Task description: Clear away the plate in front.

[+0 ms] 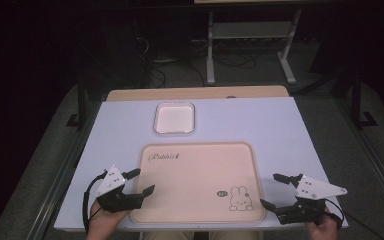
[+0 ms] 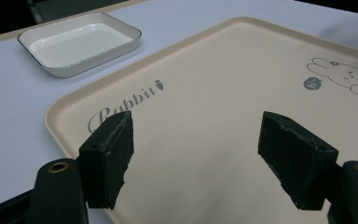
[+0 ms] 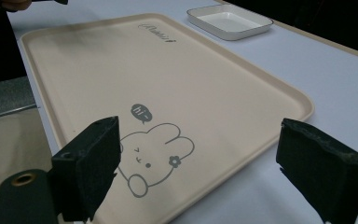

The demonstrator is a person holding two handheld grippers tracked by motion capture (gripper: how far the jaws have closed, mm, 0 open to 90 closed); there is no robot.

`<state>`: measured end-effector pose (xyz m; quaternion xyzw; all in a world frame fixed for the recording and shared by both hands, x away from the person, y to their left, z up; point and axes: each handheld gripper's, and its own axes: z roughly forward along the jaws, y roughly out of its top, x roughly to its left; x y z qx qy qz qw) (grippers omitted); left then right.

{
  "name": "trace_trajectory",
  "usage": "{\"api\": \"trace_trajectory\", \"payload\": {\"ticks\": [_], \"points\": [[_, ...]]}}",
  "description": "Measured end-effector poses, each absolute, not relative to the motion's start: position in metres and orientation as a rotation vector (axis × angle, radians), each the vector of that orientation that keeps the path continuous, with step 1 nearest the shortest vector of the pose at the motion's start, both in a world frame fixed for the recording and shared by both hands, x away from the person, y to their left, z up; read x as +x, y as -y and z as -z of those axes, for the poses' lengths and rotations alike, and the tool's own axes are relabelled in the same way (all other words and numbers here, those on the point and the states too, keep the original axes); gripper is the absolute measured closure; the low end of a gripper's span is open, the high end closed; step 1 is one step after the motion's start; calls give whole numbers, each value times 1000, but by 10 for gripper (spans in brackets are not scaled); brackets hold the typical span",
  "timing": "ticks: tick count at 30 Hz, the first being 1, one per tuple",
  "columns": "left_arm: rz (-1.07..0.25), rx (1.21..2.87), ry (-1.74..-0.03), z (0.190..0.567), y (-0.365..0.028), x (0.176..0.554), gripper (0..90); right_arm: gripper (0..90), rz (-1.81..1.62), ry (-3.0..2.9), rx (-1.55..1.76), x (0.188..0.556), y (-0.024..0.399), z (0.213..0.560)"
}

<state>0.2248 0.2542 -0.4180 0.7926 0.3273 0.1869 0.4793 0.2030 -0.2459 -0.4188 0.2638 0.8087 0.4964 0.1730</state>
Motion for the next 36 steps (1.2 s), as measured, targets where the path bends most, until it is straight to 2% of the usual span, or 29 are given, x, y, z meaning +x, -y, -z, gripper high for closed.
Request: {"api": "trace_trajectory", "payload": {"ticks": [36], "points": [[-446, 1937, -814, 422, -253, 233, 265, 129, -1401, -2292, 760, 203, 245, 419]]}}
